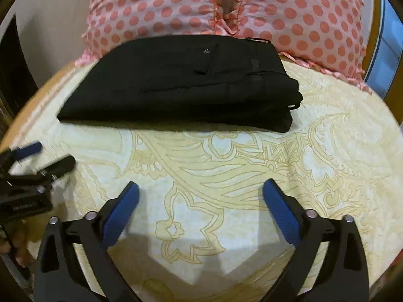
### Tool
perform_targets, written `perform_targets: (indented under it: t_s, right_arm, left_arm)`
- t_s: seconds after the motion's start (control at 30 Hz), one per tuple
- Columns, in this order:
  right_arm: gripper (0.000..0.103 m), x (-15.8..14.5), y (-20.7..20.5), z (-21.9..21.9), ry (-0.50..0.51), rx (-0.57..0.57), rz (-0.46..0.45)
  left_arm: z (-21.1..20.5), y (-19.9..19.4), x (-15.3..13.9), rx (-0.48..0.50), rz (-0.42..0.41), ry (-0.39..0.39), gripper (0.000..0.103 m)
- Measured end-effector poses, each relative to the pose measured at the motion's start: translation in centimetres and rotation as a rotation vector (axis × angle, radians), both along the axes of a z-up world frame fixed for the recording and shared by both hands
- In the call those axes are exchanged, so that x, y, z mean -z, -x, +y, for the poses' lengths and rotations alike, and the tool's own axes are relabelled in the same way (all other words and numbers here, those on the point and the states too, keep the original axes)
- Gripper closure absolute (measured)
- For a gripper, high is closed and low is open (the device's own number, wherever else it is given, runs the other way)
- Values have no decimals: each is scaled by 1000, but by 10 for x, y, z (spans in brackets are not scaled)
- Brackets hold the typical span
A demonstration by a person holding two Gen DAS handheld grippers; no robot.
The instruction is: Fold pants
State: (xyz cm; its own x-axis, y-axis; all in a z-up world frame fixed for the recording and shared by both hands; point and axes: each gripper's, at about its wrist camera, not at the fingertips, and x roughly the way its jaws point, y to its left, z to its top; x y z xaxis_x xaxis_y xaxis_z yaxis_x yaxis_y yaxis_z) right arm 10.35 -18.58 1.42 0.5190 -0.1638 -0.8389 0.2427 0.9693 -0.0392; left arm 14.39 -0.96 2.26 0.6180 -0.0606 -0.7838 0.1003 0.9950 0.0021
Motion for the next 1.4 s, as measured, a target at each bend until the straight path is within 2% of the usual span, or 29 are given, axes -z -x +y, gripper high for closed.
perform_targets:
  t_s: [0.4,1.4]
  right_arm:
    - [1,-1,1,-1,-4,43,2]
    - [1,-1,2,-2,-4,43,1]
  left_arm:
    - [0,0,0,-1,-1,-1,2]
    - [0,0,0,-2,-1,-1,2]
